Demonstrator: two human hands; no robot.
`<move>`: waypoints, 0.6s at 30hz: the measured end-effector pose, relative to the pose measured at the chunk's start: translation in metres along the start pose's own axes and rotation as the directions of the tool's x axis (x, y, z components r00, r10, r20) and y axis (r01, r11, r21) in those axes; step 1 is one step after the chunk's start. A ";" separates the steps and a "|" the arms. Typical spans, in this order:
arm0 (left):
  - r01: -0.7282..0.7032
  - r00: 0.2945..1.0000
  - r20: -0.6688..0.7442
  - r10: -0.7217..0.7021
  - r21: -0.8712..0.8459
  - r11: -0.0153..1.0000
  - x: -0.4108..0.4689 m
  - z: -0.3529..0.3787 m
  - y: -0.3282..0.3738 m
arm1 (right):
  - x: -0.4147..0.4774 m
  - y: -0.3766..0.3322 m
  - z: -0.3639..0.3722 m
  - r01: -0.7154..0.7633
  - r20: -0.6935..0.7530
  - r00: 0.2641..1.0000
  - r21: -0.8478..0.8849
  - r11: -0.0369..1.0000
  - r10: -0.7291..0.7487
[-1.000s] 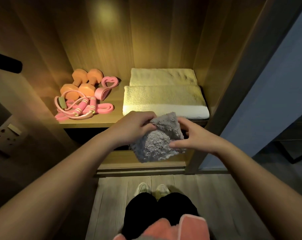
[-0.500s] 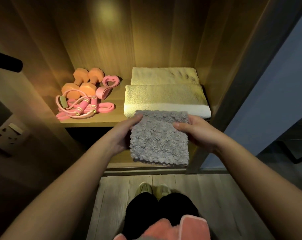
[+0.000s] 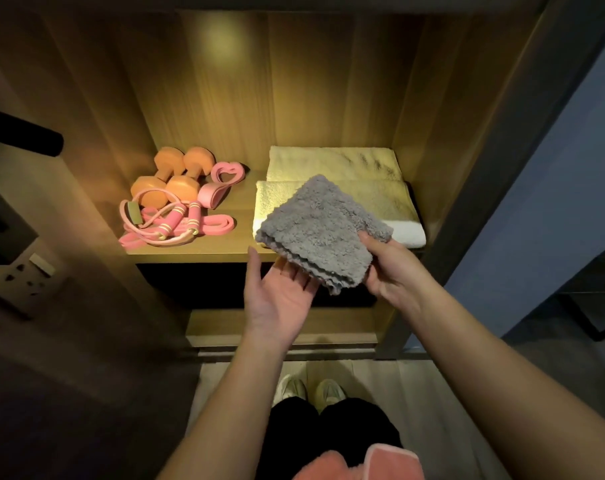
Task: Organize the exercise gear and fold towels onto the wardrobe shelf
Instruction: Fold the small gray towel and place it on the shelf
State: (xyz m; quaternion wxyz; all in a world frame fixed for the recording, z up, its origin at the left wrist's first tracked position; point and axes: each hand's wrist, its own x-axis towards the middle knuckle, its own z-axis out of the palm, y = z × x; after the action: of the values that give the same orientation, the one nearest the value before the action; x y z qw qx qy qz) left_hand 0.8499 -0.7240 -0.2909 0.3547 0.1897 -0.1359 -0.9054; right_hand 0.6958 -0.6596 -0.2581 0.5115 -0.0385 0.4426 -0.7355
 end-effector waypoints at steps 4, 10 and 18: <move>-0.059 0.991 -0.096 0.096 0.336 0.940 0.014 0.019 -0.010 | 0.006 0.009 0.002 0.116 -0.043 0.992 -0.076 0.990 -0.120; -0.106 0.955 -0.074 0.287 0.818 0.565 0.044 0.017 0.019 | 0.017 -0.010 -0.012 -0.060 0.017 0.998 -0.084 0.995 0.062; -0.025 0.983 -0.014 0.181 0.977 0.213 0.127 0.018 0.064 | 0.096 -0.031 0.015 0.090 0.021 0.992 -0.795 0.600 -0.122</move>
State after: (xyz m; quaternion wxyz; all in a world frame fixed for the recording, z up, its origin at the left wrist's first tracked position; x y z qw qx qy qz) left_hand 0.7942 -0.8555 -0.2815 0.2256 0.4160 -0.6608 -0.5826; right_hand 0.6358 -0.7415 -0.2656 0.3887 -0.2744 0.7288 -0.4925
